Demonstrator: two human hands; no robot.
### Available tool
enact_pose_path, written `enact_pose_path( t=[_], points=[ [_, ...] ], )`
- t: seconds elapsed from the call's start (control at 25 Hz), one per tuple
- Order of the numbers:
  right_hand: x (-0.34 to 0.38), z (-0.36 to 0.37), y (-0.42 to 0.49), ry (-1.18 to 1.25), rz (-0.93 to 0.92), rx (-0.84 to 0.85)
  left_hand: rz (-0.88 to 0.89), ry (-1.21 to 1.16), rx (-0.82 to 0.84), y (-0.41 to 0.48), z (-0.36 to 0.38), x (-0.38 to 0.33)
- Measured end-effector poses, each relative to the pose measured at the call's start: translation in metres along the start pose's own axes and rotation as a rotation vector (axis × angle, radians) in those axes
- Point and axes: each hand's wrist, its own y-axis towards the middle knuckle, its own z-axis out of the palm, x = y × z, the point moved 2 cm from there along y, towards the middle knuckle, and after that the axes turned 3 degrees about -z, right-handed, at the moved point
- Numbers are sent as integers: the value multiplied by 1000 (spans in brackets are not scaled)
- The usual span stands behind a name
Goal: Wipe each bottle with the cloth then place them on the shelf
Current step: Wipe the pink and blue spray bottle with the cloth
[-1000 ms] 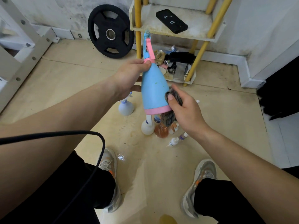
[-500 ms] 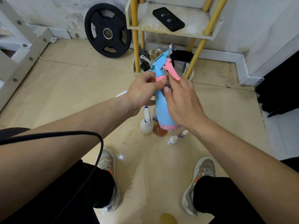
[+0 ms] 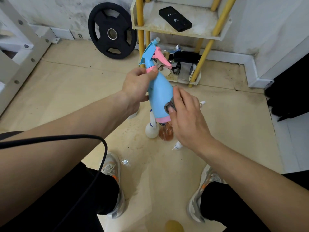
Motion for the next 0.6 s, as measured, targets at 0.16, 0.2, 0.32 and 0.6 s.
enact_pose_path(
  t=[0.16,0.2,0.32,0.6],
  points=[
    [-8,-6,15,164,100,65,2,28,91,-7,9,4],
    [-10,-5,17,206,118,75,3,50,129,-8,10,5],
    [-14,0,22,281,167,70,-18,135,197,-7,12,10],
    [-12,-13,30,554,329,-18,21,195,354,-10,11,15]
  ],
)
